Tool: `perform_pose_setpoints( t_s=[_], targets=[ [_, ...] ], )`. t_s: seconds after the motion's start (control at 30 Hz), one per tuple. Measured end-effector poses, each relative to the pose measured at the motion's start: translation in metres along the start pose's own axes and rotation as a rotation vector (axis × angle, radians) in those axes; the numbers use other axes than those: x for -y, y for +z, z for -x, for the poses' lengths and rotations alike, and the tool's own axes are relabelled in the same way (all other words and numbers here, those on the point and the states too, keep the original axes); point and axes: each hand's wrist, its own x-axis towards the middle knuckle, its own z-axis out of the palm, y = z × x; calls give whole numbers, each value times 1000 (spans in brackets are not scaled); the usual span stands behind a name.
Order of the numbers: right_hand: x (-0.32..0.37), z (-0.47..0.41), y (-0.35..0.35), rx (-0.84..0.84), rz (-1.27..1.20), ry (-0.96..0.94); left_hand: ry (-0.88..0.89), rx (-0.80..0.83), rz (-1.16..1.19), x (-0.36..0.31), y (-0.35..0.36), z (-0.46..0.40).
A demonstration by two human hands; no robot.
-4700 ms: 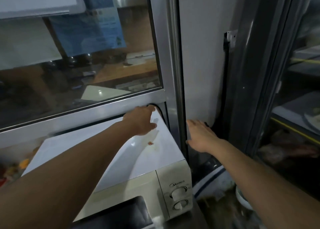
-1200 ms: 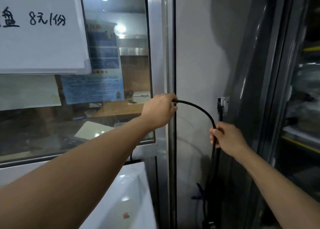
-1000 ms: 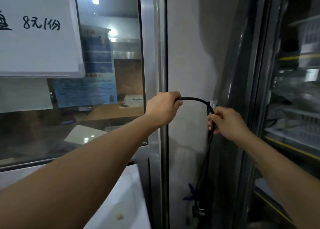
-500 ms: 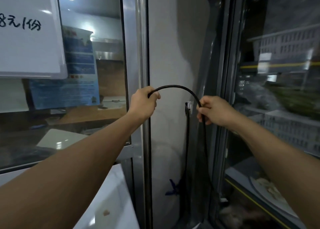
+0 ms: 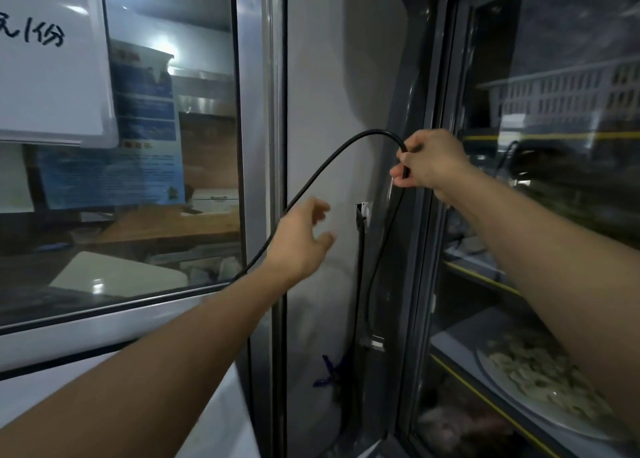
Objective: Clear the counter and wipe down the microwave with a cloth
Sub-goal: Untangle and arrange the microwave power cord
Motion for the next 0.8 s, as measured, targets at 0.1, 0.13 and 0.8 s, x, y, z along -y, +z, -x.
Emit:
perform_pose_setpoints(
  t_s=[0.1, 0.13, 0.8],
  targets=[
    [5, -7, 7, -19, -46, 0, -145, 185, 191, 0, 28, 8],
    [6, -9, 10, -22, -58, -2, -187, 217, 266, 0, 38, 11],
    [-48, -26, 20, 37, -167, -76, -350, -293, 136, 59, 8, 0]
  ],
)
